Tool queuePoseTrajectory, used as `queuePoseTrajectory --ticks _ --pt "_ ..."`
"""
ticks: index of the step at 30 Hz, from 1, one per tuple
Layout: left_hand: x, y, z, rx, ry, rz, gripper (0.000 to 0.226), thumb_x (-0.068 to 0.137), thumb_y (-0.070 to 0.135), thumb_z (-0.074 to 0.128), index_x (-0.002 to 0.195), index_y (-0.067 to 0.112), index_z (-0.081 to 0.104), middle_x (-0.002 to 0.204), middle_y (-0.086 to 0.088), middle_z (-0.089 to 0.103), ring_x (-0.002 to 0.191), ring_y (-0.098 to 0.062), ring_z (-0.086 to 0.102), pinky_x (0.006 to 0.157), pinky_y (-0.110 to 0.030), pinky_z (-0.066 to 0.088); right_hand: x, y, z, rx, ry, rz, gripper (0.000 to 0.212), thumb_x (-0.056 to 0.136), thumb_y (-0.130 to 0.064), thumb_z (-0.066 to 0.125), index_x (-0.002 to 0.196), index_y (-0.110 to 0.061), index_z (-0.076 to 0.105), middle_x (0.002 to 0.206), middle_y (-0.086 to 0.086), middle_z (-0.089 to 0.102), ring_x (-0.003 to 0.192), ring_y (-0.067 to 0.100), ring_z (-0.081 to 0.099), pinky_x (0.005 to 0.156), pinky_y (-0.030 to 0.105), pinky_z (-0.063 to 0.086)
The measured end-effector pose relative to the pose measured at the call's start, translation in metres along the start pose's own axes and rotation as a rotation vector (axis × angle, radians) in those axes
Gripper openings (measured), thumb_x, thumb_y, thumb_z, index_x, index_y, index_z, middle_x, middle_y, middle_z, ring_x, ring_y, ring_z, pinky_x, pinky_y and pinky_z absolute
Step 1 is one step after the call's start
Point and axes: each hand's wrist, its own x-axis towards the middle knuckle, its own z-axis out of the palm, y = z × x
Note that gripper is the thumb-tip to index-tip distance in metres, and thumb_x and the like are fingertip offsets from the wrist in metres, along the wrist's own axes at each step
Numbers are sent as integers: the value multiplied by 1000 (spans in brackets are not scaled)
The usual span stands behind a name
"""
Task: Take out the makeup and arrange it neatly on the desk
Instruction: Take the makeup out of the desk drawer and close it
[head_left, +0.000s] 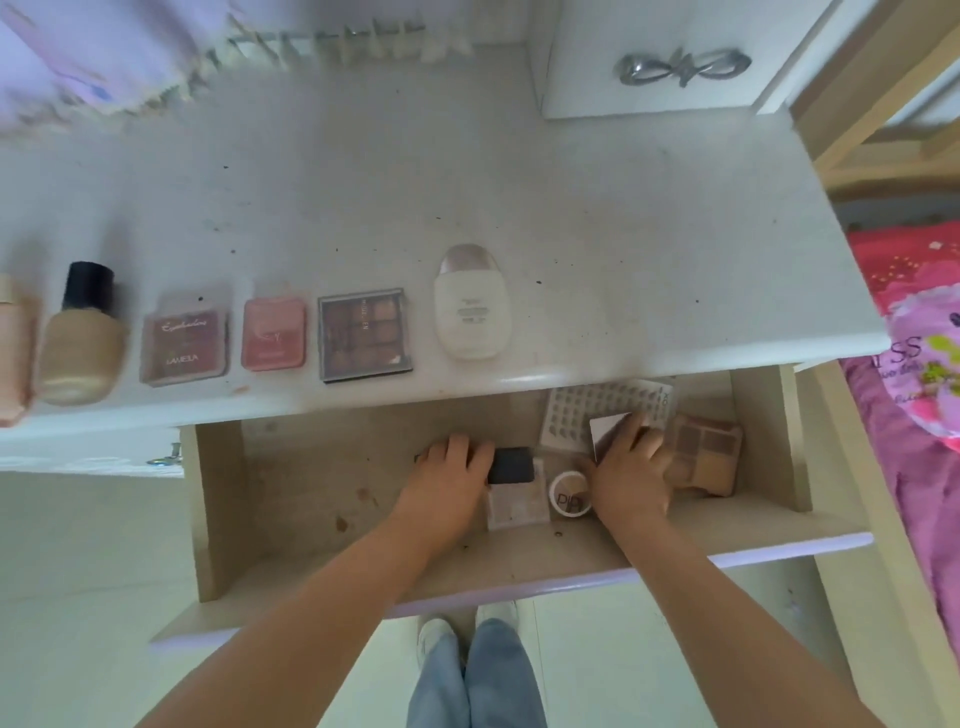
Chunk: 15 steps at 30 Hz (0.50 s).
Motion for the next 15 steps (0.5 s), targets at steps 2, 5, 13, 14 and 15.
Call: queuePoseTrajectory --ticks 2,5,13,14,15 --pt "-13 -4 -3 -80 10 0 55 95 11 37 145 15 14 140 -13 25 121 -28 38 97 -32 38 -2 0 -1 -38 -26 -30 77 96 -37 38 143 0 -10 144 26 13 129 40 25 100 44 37" --pt "-35 -5 -18 -199 81 1 51 98 30 35 144 17 14 138 -7 27 115 -20 45 88 -26 42 -12 7 -17 -99 -25 -116 75 95 -40 37 144 -3 -5 143 24 18 128 40 27 100 46 36" --pt "-60 13 -84 -486 405 69 52 99 35 27 144 11 20 128 -9 42 100 -24 54 74 -27 39 -48 39 -94 -38 16 -549 83 87 -53 38 145 -5 3 146 15 23 130 30 30 106 32 29" --pt "-58 16 -95 -517 430 59 50 99 31 28 144 11 20 126 -10 43 98 -25 54 76 -27 40 -51 39 -104 -18 67 -578 82 85 -51 41 145 -4 10 144 17 29 127 31 34 104 34 31" --pt "-55 19 -107 -573 447 48 47 99 28 29 143 11 23 120 -9 46 93 -23 53 74 -25 39 -53 39 -114 3 144 -615 80 83 -48 43 143 -1 19 139 20 36 122 35 41 100 37 36"
